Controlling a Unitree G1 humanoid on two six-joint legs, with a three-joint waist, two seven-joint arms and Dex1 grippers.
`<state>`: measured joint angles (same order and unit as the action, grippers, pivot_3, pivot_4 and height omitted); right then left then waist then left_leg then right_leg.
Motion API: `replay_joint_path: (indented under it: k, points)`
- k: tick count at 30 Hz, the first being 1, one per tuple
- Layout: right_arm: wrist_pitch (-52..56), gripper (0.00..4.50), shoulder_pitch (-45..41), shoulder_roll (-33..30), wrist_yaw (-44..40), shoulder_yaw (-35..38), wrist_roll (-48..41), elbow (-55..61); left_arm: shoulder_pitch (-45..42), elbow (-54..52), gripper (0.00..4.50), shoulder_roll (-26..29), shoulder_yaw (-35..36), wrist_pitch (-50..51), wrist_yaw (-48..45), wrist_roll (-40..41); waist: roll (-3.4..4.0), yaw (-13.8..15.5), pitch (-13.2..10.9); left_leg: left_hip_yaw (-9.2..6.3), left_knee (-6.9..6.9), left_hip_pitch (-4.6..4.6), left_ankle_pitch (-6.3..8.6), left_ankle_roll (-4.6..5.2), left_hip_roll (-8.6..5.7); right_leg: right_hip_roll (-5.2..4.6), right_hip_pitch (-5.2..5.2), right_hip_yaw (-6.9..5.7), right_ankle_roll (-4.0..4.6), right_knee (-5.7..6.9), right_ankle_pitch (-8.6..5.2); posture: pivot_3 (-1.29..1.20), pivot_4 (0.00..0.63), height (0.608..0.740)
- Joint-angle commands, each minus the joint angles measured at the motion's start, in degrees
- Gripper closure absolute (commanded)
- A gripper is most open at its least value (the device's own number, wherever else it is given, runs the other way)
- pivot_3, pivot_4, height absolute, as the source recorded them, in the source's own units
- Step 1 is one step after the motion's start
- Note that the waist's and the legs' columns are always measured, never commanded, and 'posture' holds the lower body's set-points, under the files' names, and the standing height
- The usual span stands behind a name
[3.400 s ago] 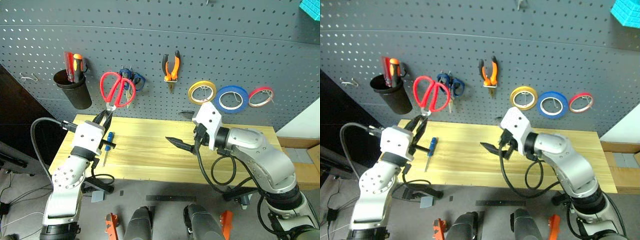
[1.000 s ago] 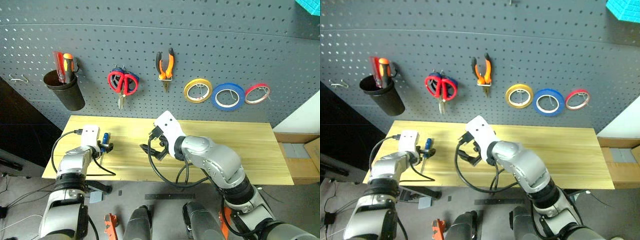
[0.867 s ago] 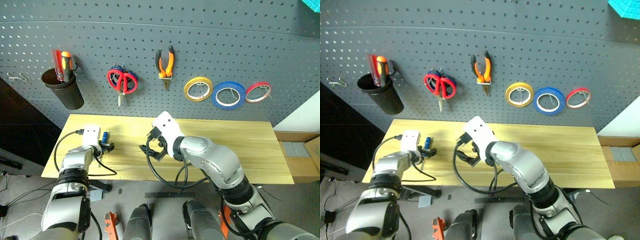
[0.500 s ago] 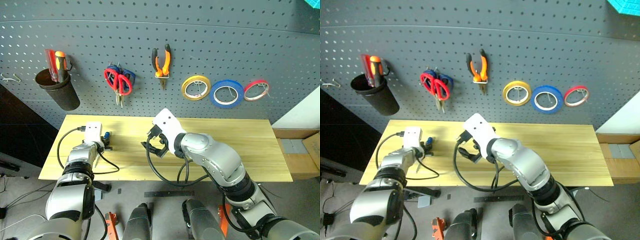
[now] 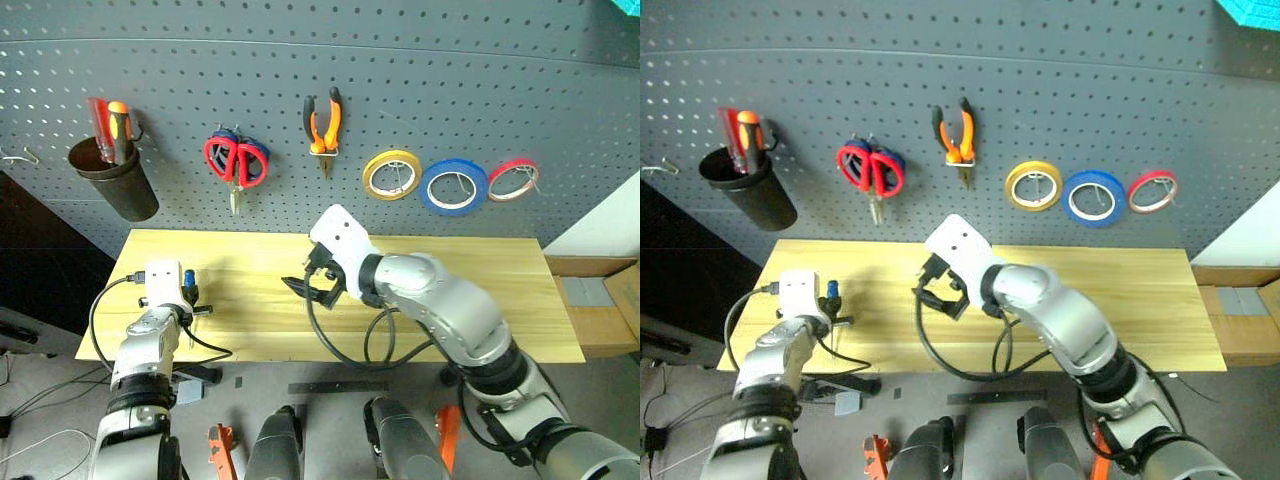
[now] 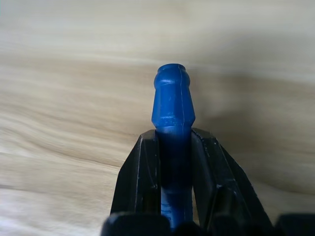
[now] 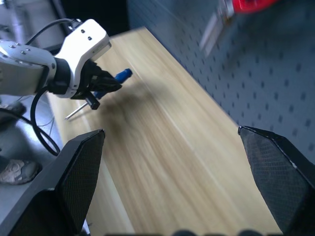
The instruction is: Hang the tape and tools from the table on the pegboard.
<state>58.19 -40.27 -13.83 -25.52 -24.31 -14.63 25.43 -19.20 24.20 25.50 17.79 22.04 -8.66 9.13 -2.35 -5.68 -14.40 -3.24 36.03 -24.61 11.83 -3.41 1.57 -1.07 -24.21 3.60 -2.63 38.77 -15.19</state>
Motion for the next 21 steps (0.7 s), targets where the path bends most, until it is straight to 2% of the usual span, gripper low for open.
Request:
replay_joint_path:
  k: [1, 6, 10, 15, 21]
  points:
    - [-6.2, 0.0, -1.2, -2.5, -4.2, 2.1, -0.6, 3.2, 3.6, -11.9, 3.98, 0.8, 0.7, -3.7, 0.0, -0.4, 0.0, 0.2, 0.0, 0.01, 0.0, 0.0, 0.0, 0.0, 0.0, 0.01, 0.0, 0.01, 0.0, 0.0, 0.0, -0.1, 0.22, 0.74]
    - [-12.8, 0.0, -2.1, -4.7, -8.7, 6.5, -2.4, 3.3, 10.3, -28.3, 3.98, 0.9, 0.1, -11.6, -0.3, -2.7, 0.0, 0.7, 0.0, 0.11, -0.02, 0.0, 0.01, 0.0, -0.01, 0.04, 0.0, 0.06, 0.0, -0.05, 0.0, -0.08, 0.207, 0.74]
    - [-15.8, 0.0, -3.2, -5.2, -10.8, 9.3, -4.1, 2.6, 9.6, -32.6, 3.98, 1.4, 0.4, -14.4, -0.1, -3.9, -0.03, 1.0, 0.0, 0.07, 0.0, 0.01, 0.0, 0.0, -0.03, 0.06, 0.03, 0.01, 0.0, -0.05, 0.0, -0.06, 0.191, 0.74]
    - [-19.0, 0.0, -4.0, -6.2, -12.7, 10.5, -3.9, 0.3, 1.4, -34.3, 3.98, 3.7, 3.0, -17.7, 1.9, -4.2, -0.06, 1.3, 0.1, 0.07, 0.04, 0.0, 0.0, 0.0, -0.08, 0.11, 0.05, 0.0, 0.0, -0.03, 0.0, -0.05, 0.176, 0.74]
    - [-19.4, 0.0, -5.3, -5.0, -12.0, 11.3, -4.5, -1.4, -13.6, -27.4, 3.98, 7.6, 4.0, -20.5, 2.0, -3.2, -0.16, 1.4, 0.1, 0.07, 0.06, -0.06, 0.0, -0.01, -0.13, 0.19, 0.02, -0.03, 0.01, -0.03, 0.01, -0.06, 0.162, 0.74]
